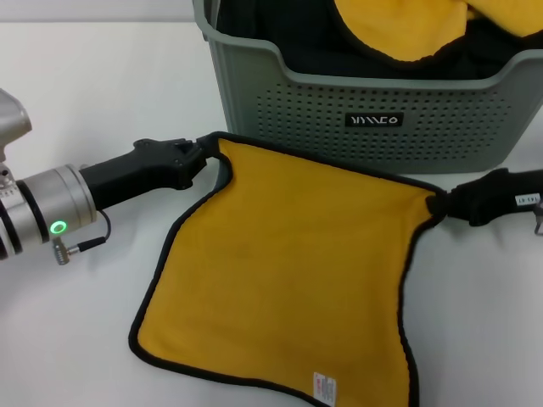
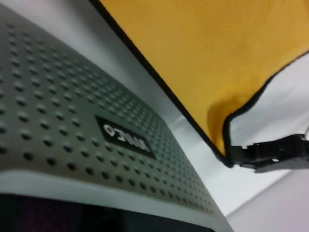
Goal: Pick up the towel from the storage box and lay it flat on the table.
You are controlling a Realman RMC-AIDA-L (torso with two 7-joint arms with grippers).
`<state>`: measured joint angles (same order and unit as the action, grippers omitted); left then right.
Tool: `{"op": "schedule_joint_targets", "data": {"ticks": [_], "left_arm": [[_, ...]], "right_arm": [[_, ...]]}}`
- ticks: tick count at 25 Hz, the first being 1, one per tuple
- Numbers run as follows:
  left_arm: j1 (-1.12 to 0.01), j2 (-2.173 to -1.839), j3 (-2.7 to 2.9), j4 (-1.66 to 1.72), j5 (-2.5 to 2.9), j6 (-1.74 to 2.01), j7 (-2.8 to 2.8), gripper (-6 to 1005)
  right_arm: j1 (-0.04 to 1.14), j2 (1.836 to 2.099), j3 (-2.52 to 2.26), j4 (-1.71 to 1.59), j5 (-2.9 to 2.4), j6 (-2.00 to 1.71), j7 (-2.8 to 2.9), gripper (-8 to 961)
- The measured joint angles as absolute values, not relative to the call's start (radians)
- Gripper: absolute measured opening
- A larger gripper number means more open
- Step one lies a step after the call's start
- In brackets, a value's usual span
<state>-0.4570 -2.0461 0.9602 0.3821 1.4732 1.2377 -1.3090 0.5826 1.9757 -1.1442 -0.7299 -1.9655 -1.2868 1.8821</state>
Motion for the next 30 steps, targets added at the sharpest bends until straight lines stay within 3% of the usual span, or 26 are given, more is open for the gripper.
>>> {"op": "schedule_joint_targets", "data": {"ticks": [12,17,20,28,30], "left_arm": [[-0.464,-2.069,0.966,0.375,1.480,1.238,-1.293,44],[-0.447,-2.058,0.960,0.379,1.483,1.238,-1.359,46],[-0.430,-2.050,0.935,0.388,1.478,1.238,-1.394,47],[-0.374,-2.055,0.869,0.447,1.477,1.253,-1.402,363],[-0.355,-2.057,0.869,0.473,1.468,1.278,-1.400,447]], "right_arm": [[0.661,2.000,-1.149,-0.764,-2.100,-1.261,1.902,83],[0.636,2.000,-1.145,-0.783,-2.101,-1.293,1.943,98],[0.589,2.000,-1.143,-0.829,-2.097,-1.323,1.952,163],[0.419,2.004,-1.070,-1.062,-2.087,-1.426,2.022,338],[0.392,2.008,-1.038,-1.107,-2.071,-1.465,2.014,421]]}}
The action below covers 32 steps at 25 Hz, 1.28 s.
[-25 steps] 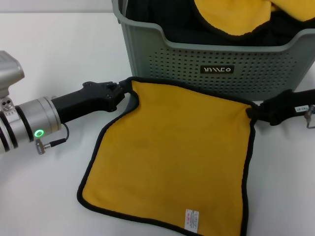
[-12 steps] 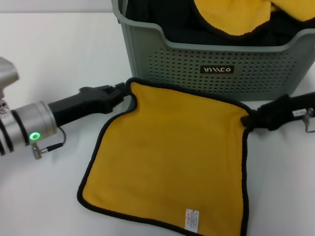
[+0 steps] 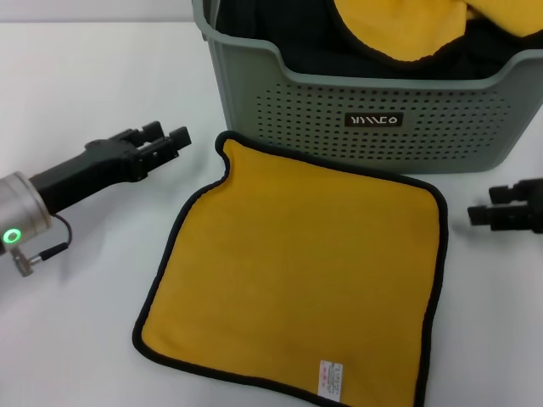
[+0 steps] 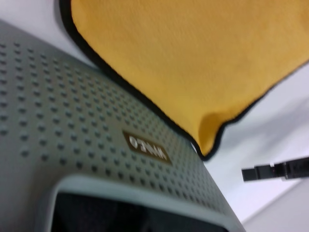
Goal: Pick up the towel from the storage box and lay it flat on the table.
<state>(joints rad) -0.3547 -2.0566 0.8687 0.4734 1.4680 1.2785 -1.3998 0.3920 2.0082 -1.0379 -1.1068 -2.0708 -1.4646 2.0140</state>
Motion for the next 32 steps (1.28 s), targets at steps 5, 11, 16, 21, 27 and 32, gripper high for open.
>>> {"op": "schedule_joint_targets", "data": {"ticks": [5,11,16,21,27,32], "left_arm": [[-0.320,-2.051,0.868,0.509,1.435,1.436,-1.348,646],[-0.298,-2.045,0.874,0.513,1.443,1.785,-1.098,802],[-0.309,-2.057,0.907,0.523,1.498,1.942,-0.992,821],[-0.339,-2.064,0.956,0.537,1.523,1.970,-0.976,818],[-0.344,-2.067,0.956,0.538,1.519,1.975,-0.972,818],[-0.344,-2.071,0.956,0.538,1.519,1.977,-0.970,818]], "right_arm": [[0.364,2.011,-0.993,-1.129,-1.876,-1.583,1.845,563],[0.377,2.011,-0.986,-1.068,-1.649,-1.842,1.522,594],[0.409,2.012,-0.987,-0.990,-1.581,-2.025,1.313,587],[0.442,2.013,-0.986,-0.928,-1.569,-2.129,1.203,584],[0.443,2.014,-0.984,-0.901,-1.569,-2.127,1.173,583],[0.447,2.013,-0.983,-0.893,-1.569,-2.123,1.159,583]]}}
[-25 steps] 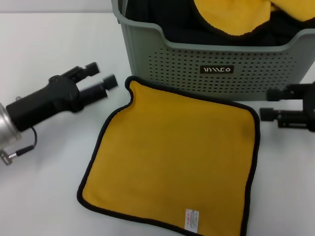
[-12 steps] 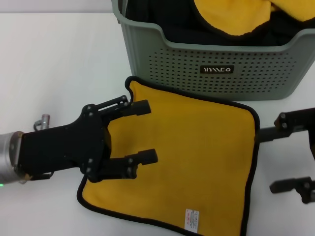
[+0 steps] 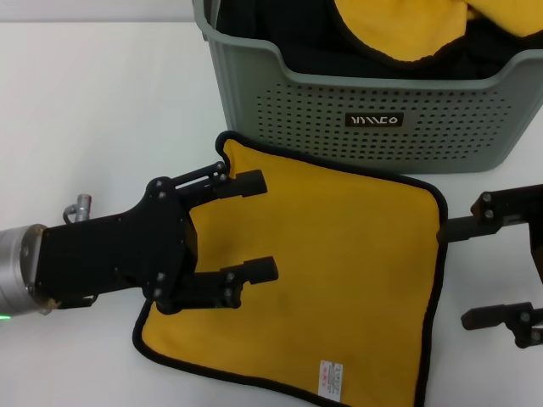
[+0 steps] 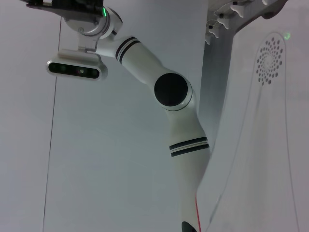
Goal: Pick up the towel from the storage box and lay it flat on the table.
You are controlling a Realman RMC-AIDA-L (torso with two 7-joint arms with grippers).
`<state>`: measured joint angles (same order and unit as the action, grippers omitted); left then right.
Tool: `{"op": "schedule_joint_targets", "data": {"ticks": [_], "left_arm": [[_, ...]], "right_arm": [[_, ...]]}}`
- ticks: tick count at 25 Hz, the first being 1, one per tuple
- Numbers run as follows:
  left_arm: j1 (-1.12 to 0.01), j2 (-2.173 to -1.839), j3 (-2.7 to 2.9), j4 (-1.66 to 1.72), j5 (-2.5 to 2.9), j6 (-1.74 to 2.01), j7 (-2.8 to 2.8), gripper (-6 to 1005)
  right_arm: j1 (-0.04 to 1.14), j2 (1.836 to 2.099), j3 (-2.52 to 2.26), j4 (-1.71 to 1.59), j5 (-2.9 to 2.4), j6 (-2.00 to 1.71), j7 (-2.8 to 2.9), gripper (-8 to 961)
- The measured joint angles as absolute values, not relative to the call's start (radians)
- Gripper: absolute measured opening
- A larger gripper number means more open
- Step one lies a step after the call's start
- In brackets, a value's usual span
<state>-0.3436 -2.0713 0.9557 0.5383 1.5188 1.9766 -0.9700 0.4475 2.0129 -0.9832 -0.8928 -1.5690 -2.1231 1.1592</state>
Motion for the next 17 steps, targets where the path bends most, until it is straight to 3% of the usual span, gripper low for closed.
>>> {"op": "schedule_joint_targets", "data": {"ticks": [17], "left_arm": [[-0.338,-2.074,0.955,0.536,1.520,1.979,-0.960,818]], "right_arm": [[0.451,2.014,-0.976,-0.867,-1.568,-2.116,1.131,583]]}}
